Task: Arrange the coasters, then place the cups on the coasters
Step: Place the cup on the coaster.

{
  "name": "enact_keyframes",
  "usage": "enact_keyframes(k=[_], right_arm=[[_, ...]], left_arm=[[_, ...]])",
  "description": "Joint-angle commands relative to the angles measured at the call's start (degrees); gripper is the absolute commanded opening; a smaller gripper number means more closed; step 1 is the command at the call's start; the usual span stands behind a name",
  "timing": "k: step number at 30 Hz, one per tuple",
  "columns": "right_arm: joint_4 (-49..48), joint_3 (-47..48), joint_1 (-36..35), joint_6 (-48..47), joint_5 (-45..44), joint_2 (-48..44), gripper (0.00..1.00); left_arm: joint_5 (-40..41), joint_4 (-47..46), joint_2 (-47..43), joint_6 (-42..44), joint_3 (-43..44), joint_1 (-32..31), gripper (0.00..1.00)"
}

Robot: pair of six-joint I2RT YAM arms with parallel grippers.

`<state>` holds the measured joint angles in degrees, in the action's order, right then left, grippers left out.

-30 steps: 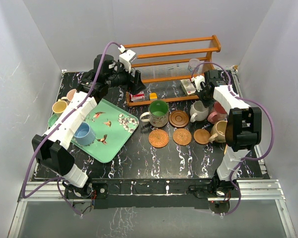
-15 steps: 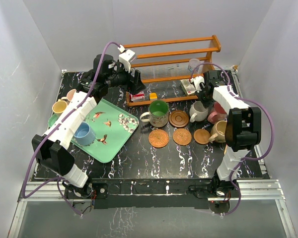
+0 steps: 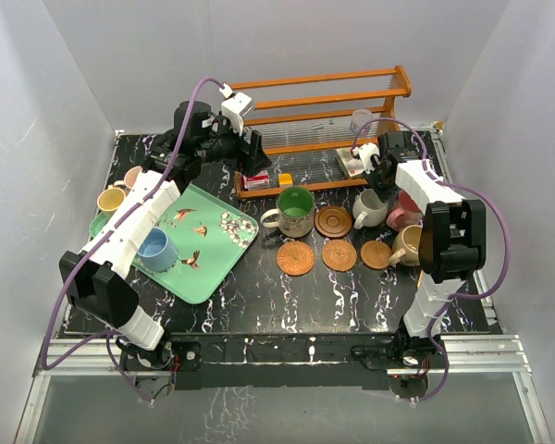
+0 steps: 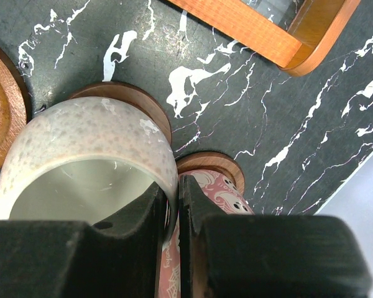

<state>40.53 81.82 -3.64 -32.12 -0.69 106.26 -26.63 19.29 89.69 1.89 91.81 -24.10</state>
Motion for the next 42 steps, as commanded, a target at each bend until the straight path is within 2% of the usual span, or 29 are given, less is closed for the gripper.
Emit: enact_keyframes(k=[1, 16, 25, 42], right_arm=[[2.2, -0.3, -0.5, -0.9, 1.2, -1.4, 0.00], [5.7, 2.1, -0.7, -1.0, 4.2, -0.6, 0.00], [2.3, 7.1, -0.6, 3.2, 1.7, 0.4, 0.00], [2.8, 8.6, 0.1, -0.6, -1.1, 0.8, 0.00]], left_arm=[[-1.6, -1.1, -2.8, -0.2, 0.1, 0.5, 0.74], [-1.9, -1.1, -3.2, -0.3, 0.0, 0.7, 0.75], [-2.0, -1.2, -3.1, -0.3, 0.1, 0.8, 0.75], [-1.9, -1.3, -3.2, -0.3, 0.1, 0.9, 0.75]])
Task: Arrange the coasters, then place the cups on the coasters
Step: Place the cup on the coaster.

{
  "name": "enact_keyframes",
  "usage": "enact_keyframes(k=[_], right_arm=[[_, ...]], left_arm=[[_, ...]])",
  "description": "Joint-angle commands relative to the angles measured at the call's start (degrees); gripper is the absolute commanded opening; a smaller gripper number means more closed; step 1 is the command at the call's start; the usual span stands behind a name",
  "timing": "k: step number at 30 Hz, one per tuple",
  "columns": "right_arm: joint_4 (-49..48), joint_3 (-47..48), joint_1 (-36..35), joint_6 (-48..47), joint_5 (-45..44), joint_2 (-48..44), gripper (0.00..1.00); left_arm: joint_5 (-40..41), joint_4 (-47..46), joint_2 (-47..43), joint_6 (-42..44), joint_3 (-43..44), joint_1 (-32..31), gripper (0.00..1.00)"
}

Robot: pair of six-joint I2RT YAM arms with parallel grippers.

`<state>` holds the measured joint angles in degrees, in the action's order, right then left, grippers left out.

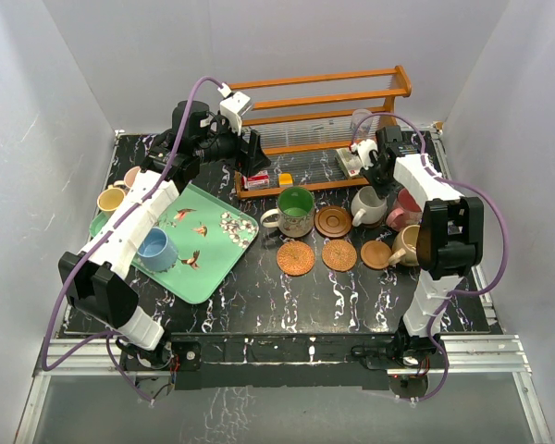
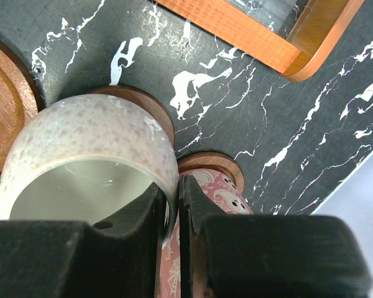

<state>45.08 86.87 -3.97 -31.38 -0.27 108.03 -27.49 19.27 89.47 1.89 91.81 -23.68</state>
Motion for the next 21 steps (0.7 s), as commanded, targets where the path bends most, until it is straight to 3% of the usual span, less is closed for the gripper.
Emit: enact_keyframes(k=[1, 21], right_arm=[[-1.7, 3.6, 0.5, -1.4, -1.5, -0.8, 0.00], [2.0, 2.3, 0.5, -4.1, -0.3, 0.6, 0.00]], left_arm=[[-1.0, -1.2, -2.9, -0.3, 0.0, 0.4, 0.75], [-1.1, -1.2, -2.9, -0.2, -0.2, 0.7, 0.76]])
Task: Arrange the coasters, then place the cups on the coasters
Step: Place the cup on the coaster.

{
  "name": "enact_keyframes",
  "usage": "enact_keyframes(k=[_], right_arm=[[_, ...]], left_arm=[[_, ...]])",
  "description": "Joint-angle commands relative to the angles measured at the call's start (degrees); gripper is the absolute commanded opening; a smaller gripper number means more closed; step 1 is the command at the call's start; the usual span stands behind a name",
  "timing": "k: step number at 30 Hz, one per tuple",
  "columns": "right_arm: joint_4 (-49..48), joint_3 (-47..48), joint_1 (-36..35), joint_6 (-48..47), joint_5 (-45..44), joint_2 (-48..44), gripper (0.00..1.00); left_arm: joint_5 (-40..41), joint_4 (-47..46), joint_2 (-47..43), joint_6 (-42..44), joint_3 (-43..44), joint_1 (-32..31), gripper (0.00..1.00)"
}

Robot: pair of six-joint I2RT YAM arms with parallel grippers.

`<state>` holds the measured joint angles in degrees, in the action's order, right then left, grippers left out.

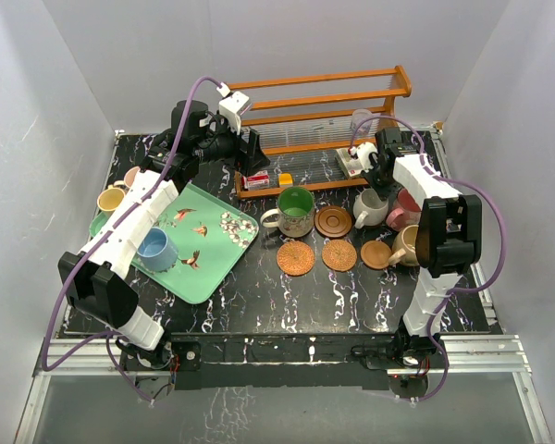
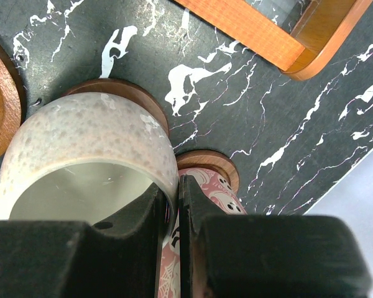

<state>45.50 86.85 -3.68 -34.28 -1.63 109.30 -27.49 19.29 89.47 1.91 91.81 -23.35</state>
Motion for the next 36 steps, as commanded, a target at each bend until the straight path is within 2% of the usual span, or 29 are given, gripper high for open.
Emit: enact_keyframes(k=[1, 11, 20, 36], right_arm=[[2.0, 2.3, 0.2, -1.3, 1.4, -0.6, 0.00], [3.9, 1.0, 0.0, -1.9, 3.1, -1.1, 0.00], [0.2, 2.6, 0.2, 0.9, -1.6, -0.8, 0.00], [0.2, 3.5, 0.1, 2.3, -0.8, -1.5, 0.00]], left_arm=[[-1.1, -1.2, -3.0, -0.3, -0.2, 0.4, 0.76], [-1.2, -1.2, -3.2, -0.3, -0.3, 0.5, 0.76], [-1.2, -1.2, -3.5, -0.3, -0.4, 0.6, 0.76], [-1.3, -1.3, -3.5, -0.2, -0.5, 0.8, 0.76]])
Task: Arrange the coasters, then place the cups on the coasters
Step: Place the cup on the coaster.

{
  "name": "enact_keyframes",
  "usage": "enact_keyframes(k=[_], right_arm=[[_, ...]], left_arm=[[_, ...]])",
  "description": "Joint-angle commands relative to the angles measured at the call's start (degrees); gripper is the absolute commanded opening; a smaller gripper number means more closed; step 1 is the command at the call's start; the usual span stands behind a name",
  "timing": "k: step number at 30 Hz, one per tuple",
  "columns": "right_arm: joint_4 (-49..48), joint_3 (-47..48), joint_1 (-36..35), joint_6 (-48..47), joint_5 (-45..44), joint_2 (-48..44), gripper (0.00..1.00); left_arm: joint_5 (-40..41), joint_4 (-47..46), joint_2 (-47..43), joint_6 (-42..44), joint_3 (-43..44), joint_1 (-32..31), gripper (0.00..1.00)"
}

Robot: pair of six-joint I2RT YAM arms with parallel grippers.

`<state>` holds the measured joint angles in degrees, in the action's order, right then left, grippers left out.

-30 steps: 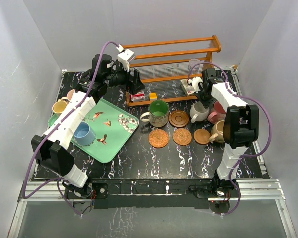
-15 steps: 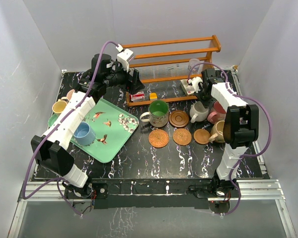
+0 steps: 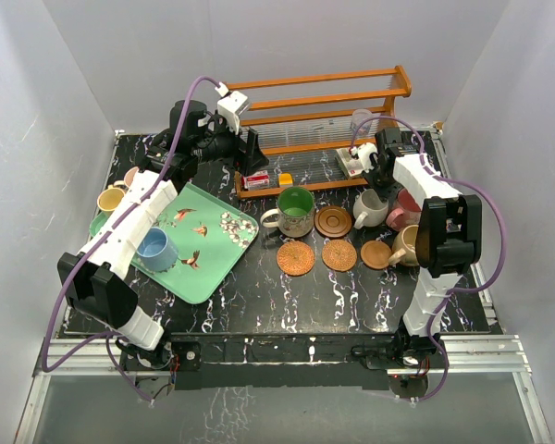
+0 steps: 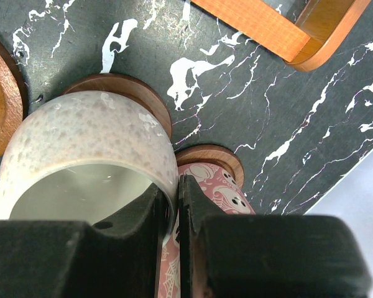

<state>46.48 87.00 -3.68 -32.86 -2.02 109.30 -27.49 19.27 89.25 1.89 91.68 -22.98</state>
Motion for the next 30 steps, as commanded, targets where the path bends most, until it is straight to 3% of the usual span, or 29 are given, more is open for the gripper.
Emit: enact_keyframes(k=[1, 30], right_arm=[[-0.7, 3.4, 0.1, 0.8, -0.5, -1.7, 0.00], [1.1, 6.1, 0.1, 0.4, 0.0, -3.8, 0.25]], left_arm=[[-1.3, -1.3, -3.4, -0.3, -0.3, 0.5, 0.76], [0.0, -1.0, -4.7, 0.4, -1.5, 0.7, 0.77]])
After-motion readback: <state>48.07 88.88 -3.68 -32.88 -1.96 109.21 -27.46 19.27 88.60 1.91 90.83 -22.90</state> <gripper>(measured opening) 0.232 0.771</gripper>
